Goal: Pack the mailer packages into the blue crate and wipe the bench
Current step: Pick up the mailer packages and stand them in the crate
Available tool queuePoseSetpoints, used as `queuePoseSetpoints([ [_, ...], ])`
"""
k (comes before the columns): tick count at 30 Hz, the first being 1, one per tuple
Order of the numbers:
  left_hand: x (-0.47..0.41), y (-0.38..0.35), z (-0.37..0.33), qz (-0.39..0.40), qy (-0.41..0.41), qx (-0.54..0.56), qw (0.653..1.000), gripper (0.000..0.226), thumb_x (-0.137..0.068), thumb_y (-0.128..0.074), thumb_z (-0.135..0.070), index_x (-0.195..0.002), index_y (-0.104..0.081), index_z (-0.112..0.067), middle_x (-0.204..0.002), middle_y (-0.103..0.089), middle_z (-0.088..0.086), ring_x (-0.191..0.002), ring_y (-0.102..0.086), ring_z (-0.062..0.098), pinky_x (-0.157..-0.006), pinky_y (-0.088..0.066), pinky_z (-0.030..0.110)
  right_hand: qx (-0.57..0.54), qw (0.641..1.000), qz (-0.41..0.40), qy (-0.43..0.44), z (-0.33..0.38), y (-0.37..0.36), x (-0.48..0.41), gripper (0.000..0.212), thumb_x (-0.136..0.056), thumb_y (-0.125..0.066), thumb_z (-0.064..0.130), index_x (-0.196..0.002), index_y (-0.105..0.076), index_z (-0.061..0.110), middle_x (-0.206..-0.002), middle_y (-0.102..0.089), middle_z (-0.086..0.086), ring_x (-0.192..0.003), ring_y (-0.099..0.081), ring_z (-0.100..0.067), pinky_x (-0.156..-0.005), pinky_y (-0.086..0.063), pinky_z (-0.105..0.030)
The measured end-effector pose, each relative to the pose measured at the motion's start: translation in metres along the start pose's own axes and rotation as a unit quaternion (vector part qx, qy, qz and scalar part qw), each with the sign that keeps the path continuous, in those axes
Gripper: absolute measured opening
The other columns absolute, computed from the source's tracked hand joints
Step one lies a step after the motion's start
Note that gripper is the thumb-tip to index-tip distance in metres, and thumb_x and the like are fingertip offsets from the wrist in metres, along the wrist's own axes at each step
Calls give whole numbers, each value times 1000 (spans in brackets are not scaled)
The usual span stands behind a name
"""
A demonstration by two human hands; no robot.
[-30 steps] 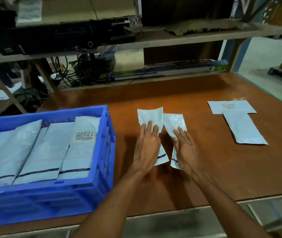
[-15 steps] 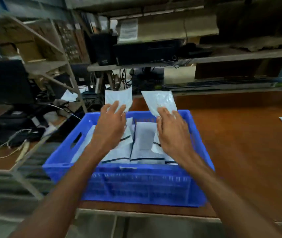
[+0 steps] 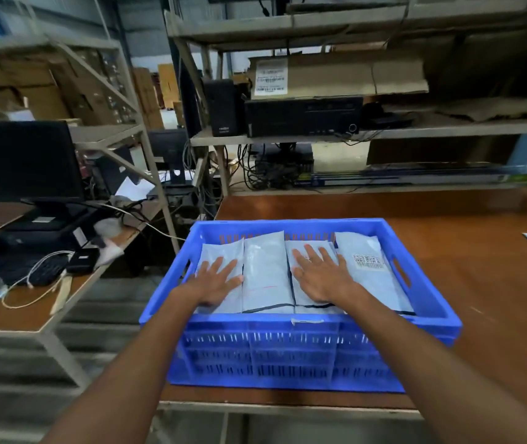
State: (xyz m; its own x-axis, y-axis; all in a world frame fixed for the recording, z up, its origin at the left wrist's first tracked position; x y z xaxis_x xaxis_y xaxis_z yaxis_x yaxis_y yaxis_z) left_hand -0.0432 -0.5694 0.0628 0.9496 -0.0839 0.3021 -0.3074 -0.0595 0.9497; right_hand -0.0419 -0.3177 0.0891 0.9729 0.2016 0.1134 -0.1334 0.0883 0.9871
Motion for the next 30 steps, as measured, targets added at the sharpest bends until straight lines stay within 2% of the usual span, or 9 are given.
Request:
queuePoseSetpoints([
  [5,-6,-2,6,18,-8,3,1000,66,-99,-18,-65,-154,9,-42,-163,20,-5,-150,13,32,-119,-2,58,8,997,73,-17,-8,-19,-13,56,-102,-12,45,-156,-5,30,-165,3,-1,-150,-2,-30,-117,-4,-55],
  [8,-8,2,8,-12,-9,20,1000,65,-101,-21,-61,-157,1,-37,-165,12,-2,-151,8,32,-120,-4,53,13,998,61,0,-7,-16,-14,57,-102,-13,47,-155,-10,27,-164,-4,-4,-149,-8,-32,-117,-9,-54],
  [12,-3,39,-9,-185,-37,46,981,81,-91,-18,-68,-154,-30,-19,-160,-26,11,-145,-24,33,-115,-27,51,-38,995,-83,50,-15,22,-7,50,-102,-30,46,-146,-38,24,-154,-36,-7,-140,-34,-28,-115,-22,-48],
  [14,2,60,-41,-244,-85,99,961,72,-93,-34,-62,-146,-42,-14,-149,-42,12,-137,-39,32,-110,-35,48,-89,978,-175,65,-35,57,2,40,-98,-46,37,-134,-55,20,-136,-58,-7,-128,-51,-28,-107,-36,-42],
  [16,3,78,-91,-288,-141,138,937,53,-97,-55,-39,-141,-48,-11,-142,-49,11,-132,-45,30,-110,-36,45,-140,962,-228,54,-71,85,12,32,-94,-54,29,-123,-63,19,-123,-67,-6,-116,-59,-30,-98,-46,-41],
  [18,1,91,-159,-314,-198,148,917,48,-95,-60,-28,-139,-50,-12,-139,-51,10,-129,-46,29,-109,-36,42,-172,946,-274,20,-122,99,23,30,-88,-53,28,-113,-68,22,-113,-72,-4,-106,-64,-29,-92,-50,-42],
  [21,-7,86,-278,-298,-263,150,905,48,-95,-59,-30,-139,-49,-16,-138,-51,9,-127,-47,30,-108,-37,44,-212,930,-297,-35,-210,97,45,30,-80,-51,29,-99,-73,20,-98,-75,-7,-91,-69,-30,-82,-55,-44],
  [25,-12,51,-456,-264,-346,106,894,48,-94,-58,-35,-137,-51,-15,-135,-52,11,-126,-47,32,-107,-37,44,-157,938,-269,-150,-354,71,85,19,-84,-58,24,-93,-75,21,-92,-75,-9,-86,-68,-32,-72,-53,-34],
  [30,-44,-28,-647,-142,-386,75,908,47,-95,-54,-40,-136,-51,-17,-138,-51,9,-131,-43,30,-112,-32,42,-167,912,-235,-292,-545,31,140,15,-85,-63,15,-93,-74,22,-100,-74,-9,-94,-66,-32,-82,-54,-39],
])
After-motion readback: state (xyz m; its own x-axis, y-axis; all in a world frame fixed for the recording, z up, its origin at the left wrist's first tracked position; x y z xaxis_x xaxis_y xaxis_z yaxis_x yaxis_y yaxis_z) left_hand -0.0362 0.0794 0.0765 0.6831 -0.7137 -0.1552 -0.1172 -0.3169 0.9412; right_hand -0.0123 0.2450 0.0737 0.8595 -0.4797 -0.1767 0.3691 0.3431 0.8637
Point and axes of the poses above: each hand's wrist, its own x-axis away from the middle knuckle, its own y-axis out of the back of the hand, z = x × y, the point moved 5 cm from there along -x, towards the middle knuckle
